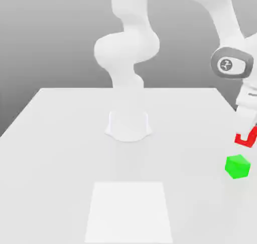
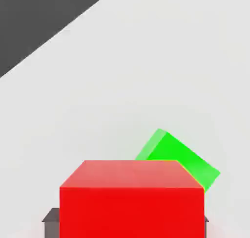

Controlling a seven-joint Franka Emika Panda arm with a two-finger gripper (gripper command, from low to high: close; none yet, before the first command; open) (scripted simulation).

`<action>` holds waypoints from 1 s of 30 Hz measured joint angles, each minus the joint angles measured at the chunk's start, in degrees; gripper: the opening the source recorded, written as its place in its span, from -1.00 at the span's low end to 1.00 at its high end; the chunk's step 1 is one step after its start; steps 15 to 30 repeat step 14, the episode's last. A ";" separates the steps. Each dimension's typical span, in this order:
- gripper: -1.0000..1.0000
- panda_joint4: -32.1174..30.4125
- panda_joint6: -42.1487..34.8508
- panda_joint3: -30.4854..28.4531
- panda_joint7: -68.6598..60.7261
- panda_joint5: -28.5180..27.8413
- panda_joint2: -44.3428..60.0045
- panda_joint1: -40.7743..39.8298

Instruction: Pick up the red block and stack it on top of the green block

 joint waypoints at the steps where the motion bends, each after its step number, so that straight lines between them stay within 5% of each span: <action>1: -1.00 0.08 1.86 -0.97 1.00 -1.36 2.02 0.54; 2: 1.00 0.12 2.81 -1.43 1.53 -2.09 3.06 0.78; 8: 1.00 0.14 3.27 -1.67 1.77 -2.43 3.58 0.91; 14: 1.00 -0.31 -5.49 -0.34 -2.92 4.07 -5.97 0.98; 30: 1.00 -0.31 -5.49 -0.34 -2.92 4.07 -5.97 0.98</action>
